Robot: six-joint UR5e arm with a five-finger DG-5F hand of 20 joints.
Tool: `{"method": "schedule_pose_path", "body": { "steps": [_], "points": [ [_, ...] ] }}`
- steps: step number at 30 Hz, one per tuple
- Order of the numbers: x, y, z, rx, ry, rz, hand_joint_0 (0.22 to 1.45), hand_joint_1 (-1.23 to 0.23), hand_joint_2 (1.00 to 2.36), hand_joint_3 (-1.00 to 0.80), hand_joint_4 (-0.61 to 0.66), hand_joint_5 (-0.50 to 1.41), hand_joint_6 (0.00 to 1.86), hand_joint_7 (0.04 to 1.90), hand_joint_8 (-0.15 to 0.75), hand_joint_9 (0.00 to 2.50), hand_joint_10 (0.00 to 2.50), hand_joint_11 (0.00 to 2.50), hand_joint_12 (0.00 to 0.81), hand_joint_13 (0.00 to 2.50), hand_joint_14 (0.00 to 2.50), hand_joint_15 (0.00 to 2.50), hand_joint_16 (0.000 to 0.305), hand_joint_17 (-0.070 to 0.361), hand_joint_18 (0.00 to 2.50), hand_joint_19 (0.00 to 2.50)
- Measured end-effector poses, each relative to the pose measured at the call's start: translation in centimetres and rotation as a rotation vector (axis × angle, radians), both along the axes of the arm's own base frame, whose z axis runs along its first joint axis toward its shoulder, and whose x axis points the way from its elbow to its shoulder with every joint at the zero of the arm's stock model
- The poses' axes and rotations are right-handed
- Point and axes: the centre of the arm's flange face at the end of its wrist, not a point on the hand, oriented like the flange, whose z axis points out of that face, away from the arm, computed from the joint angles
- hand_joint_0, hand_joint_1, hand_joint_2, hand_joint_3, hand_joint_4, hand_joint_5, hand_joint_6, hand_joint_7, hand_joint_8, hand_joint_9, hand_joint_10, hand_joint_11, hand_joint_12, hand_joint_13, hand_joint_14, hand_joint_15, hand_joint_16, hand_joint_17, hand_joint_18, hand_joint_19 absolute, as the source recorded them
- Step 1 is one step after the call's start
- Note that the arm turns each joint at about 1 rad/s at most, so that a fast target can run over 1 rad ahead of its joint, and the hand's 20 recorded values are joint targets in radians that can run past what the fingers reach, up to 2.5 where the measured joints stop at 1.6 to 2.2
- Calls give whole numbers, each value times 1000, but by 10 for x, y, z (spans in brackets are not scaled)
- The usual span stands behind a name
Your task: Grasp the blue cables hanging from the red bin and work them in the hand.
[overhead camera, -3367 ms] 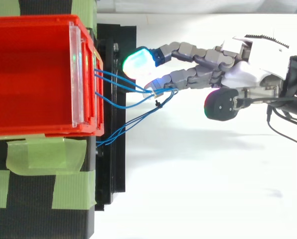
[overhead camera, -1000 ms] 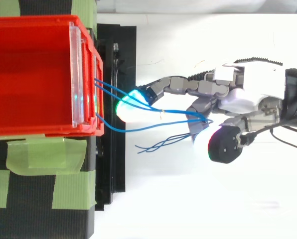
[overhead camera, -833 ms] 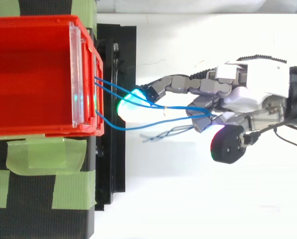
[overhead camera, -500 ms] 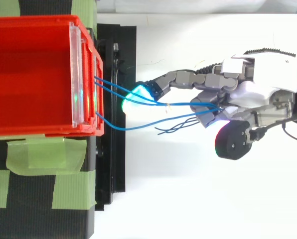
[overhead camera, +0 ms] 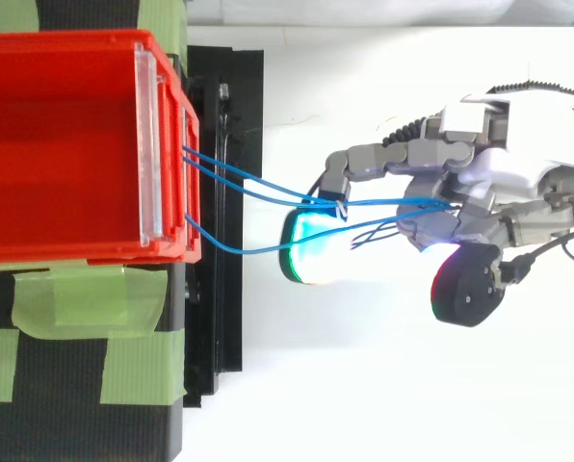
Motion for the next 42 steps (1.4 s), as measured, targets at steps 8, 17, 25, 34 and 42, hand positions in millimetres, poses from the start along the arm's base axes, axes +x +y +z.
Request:
{"method": "schedule_pose_path", "body": {
  "steps": [8, 17, 25, 34, 42],
  "points": [
    [-2, -1, 1, -12, 20, -5, 888, -684, 1004, -920, 203, 59, 503, 1178, 404, 1575, 2500, 2500, 577, 1816, 2500, 1705, 178, 133, 2233, 740],
    [-8, 0, -5, -28, 78, -2, 883, -677, 1000, -987, 219, 51, 483, 1161, 402, 1597, 2500, 2500, 572, 1820, 2500, 1703, 176, 132, 2245, 720],
    [-8, -2, -5, -25, 82, -7, 882, -675, 1000, -1000, 221, 50, 462, 1161, 397, 1597, 2500, 2500, 572, 1820, 2500, 1703, 175, 131, 2240, 716],
    [-8, -3, -5, -7, 81, -6, 884, -671, 1002, -957, 218, 51, 460, 1168, 397, 1602, 2500, 2500, 570, 1819, 2500, 1697, 171, 129, 2236, 691],
    [-10, -7, 9, 33, 53, -6, 895, -666, 1004, -909, 222, 52, 477, 1159, 397, 1602, 2500, 2500, 554, 1801, 2500, 1663, 169, 127, 2225, 688]
  ]
}}
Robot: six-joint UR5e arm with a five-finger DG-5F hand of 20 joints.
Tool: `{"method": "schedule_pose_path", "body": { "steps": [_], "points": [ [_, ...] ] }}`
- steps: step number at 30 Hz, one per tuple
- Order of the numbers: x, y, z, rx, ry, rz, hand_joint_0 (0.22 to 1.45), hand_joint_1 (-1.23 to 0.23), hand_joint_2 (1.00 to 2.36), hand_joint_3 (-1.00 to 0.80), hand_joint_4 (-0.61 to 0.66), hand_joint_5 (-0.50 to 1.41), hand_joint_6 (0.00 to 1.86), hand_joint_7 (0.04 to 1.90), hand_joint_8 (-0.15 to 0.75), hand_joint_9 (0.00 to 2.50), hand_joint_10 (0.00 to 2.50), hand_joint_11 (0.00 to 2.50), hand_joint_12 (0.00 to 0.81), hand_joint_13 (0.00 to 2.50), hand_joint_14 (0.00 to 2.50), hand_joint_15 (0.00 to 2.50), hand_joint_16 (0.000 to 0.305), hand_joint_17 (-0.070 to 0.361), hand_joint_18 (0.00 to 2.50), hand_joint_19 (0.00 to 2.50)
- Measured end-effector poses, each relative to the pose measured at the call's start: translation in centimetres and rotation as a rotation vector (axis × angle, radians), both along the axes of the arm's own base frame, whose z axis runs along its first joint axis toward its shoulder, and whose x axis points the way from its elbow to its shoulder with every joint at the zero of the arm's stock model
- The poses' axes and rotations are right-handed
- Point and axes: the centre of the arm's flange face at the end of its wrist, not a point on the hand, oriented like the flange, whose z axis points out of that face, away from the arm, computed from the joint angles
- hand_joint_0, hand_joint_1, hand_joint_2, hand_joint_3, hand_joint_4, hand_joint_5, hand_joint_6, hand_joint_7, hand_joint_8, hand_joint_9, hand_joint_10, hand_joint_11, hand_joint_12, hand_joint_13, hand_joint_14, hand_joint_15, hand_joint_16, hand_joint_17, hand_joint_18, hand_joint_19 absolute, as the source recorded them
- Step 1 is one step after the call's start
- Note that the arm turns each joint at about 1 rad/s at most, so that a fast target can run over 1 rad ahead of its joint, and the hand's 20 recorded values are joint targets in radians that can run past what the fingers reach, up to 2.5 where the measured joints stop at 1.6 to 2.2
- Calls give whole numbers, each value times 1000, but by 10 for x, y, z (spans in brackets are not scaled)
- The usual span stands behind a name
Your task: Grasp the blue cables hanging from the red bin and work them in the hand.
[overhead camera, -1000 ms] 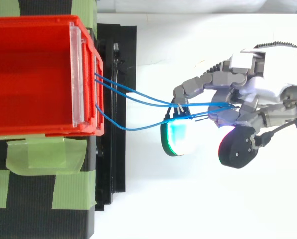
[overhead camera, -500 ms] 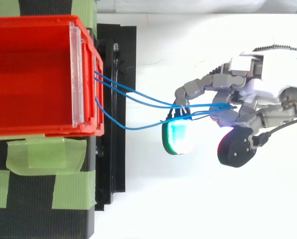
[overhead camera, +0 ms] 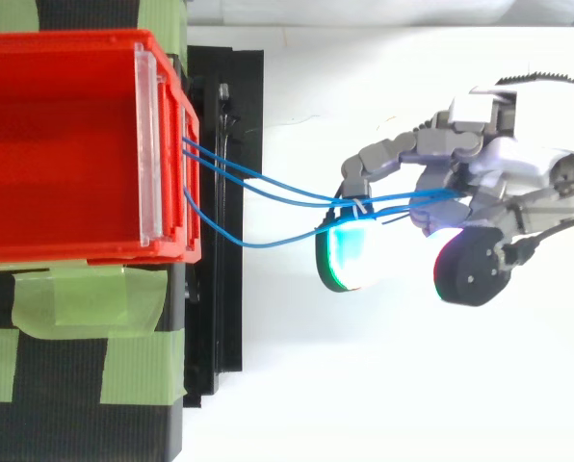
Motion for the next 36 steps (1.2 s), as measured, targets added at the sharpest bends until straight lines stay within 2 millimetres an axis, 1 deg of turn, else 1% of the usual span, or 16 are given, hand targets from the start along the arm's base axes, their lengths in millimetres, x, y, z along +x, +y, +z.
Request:
{"method": "schedule_pose_path", "body": {
  "steps": [4, 7, 15, 25, 36],
  "points": [
    [-3, -2, 16, 4, -16, -3, 899, -664, 1005, -893, 220, 53, 481, 1160, 392, 1601, 2500, 2500, 553, 1800, 2500, 1664, 169, 127, 2225, 691],
    [-6, -3, 20, 6, -9, -5, 905, -658, 1006, -875, 220, 55, 484, 1161, 392, 1600, 2500, 2500, 552, 1798, 2500, 1667, 167, 125, 2222, 694],
    [-8, -6, 21, 8, 6, -11, 927, -650, 1007, -834, 213, 56, 493, 1153, 387, 1599, 2500, 2500, 547, 1786, 2500, 1663, 165, 124, 2219, 700],
    [-9, -11, 21, 3, 8, -21, 925, -654, 1006, -853, 217, 55, 487, 1156, 387, 1594, 2500, 2500, 542, 1777, 2500, 1660, 166, 124, 2215, 695],
    [-9, -19, 21, 1, 2, -52, 920, -656, 1007, -857, 213, 61, 419, 1169, 385, 1582, 2500, 2500, 537, 1765, 2500, 1650, 166, 125, 2202, 700]
  ]
}}
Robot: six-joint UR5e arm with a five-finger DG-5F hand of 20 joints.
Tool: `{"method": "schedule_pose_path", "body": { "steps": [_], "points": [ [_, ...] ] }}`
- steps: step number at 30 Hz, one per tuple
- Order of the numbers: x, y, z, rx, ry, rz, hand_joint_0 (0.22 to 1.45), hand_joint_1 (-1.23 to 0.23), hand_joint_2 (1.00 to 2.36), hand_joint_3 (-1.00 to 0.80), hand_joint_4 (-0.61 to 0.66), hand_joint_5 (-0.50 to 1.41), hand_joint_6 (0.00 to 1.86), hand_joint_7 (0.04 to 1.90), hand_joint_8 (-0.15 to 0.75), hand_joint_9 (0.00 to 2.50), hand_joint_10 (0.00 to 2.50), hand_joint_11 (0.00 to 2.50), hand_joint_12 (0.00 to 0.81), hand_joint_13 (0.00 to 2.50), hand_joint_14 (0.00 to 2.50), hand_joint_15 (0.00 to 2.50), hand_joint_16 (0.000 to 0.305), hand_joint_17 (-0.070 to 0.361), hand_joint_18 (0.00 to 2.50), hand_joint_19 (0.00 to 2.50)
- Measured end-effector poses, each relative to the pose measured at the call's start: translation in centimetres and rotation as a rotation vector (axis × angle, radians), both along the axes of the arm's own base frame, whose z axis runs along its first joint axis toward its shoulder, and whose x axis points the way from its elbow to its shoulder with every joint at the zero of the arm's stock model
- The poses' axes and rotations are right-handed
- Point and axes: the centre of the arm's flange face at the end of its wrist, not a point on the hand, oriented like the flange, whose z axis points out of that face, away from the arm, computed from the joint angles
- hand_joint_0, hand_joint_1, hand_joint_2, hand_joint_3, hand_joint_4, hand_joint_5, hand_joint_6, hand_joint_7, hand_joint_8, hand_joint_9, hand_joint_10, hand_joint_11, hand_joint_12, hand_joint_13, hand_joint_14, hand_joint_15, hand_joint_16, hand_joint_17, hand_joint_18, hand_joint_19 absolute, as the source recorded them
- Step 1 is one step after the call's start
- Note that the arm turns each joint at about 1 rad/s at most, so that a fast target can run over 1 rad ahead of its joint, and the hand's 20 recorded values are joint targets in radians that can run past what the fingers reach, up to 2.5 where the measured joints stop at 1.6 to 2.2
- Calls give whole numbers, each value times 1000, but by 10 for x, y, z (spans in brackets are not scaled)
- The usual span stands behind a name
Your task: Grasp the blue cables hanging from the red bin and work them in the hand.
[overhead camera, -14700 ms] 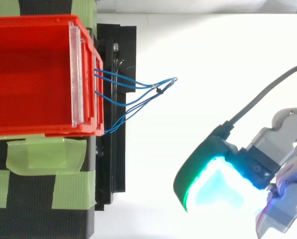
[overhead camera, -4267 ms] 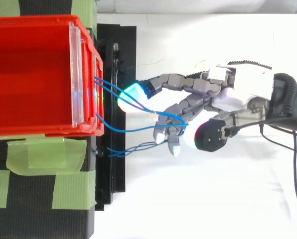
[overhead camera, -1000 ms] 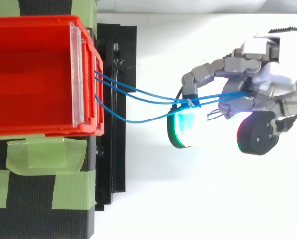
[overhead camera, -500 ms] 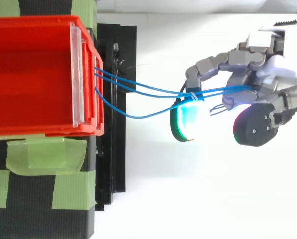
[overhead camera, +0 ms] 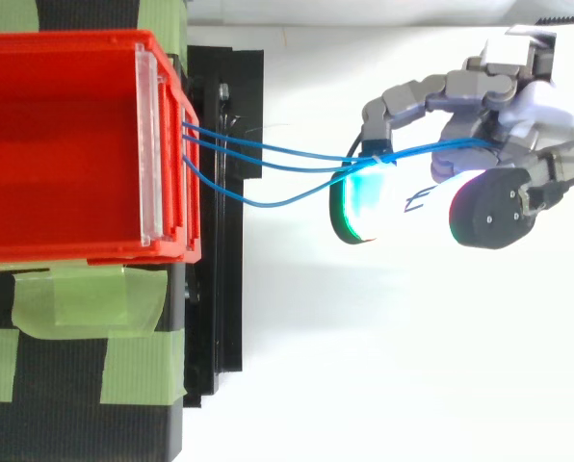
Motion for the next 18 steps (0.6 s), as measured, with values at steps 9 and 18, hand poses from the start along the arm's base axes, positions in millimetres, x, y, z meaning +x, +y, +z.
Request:
{"method": "schedule_pose_path", "body": {
  "steps": [9, 18],
  "points": [
    [1, 1, 0, -15, -1, -3, 916, -659, 1007, -854, 213, 65, 391, 1172, 388, 1574, 2500, 2500, 542, 1759, 2500, 1633, 163, 122, 2192, 703],
    [3, 5, -12, -54, 23, 0, 914, -655, 1006, -860, 222, 69, 369, 1184, 381, 1568, 2500, 2500, 536, 1750, 2500, 1638, 163, 122, 2190, 700]
  ]
}}
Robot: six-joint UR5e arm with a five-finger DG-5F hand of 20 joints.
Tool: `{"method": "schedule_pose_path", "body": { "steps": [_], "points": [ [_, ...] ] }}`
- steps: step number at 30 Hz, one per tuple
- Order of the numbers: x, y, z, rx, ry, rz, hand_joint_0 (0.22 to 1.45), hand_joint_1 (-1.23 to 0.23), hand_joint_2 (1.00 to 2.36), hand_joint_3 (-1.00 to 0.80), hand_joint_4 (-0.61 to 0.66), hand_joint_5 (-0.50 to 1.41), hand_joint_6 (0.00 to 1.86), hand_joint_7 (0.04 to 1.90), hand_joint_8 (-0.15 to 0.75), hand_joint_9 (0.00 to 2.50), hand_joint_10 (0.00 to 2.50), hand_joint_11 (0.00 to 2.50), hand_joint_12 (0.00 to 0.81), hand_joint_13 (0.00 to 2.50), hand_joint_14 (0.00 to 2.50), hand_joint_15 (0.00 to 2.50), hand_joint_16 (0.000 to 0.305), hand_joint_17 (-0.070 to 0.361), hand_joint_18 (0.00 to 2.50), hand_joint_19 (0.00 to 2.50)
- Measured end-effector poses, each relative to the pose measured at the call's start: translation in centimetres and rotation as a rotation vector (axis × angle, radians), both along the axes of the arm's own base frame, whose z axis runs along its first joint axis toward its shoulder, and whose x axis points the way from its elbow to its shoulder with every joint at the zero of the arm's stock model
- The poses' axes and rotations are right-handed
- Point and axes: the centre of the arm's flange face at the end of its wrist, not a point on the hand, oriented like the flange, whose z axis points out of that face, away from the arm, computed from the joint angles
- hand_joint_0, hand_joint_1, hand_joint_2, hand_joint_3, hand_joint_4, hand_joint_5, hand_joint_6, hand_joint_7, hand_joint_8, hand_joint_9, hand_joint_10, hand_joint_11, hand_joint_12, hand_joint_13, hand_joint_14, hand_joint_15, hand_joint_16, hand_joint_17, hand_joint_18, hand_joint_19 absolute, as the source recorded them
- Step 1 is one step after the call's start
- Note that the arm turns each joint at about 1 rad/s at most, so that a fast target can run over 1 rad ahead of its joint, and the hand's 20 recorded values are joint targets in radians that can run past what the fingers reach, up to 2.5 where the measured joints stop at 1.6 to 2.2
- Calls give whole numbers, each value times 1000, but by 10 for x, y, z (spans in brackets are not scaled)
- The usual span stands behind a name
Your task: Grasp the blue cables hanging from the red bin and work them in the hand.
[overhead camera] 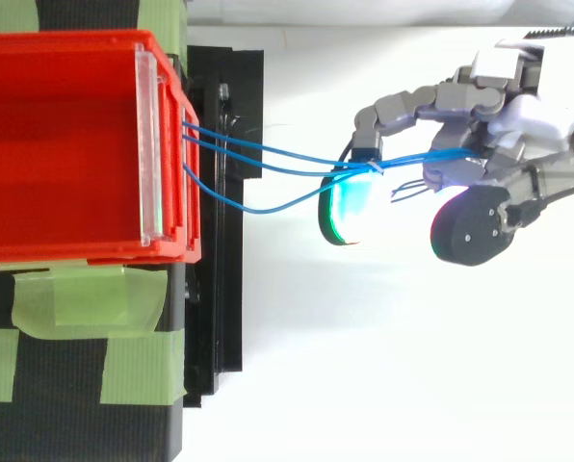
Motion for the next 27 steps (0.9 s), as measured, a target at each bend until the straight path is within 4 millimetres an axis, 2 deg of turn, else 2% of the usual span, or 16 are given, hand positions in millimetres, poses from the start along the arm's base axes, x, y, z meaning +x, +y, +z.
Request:
{"method": "schedule_pose_path", "body": {
  "steps": [15, 27],
  "points": [
    [2, -3, 1, 19, -21, -4, 910, -646, 1007, -848, 226, 81, 349, 1184, 386, 1562, 2500, 2500, 530, 1742, 2500, 1602, 160, 120, 2182, 697],
    [12, -13, 15, 38, -67, -48, 915, -638, 1007, -853, 221, 95, 335, 1188, 380, 1556, 2500, 2500, 524, 1732, 2500, 1597, 159, 119, 2175, 712]
  ]
}}
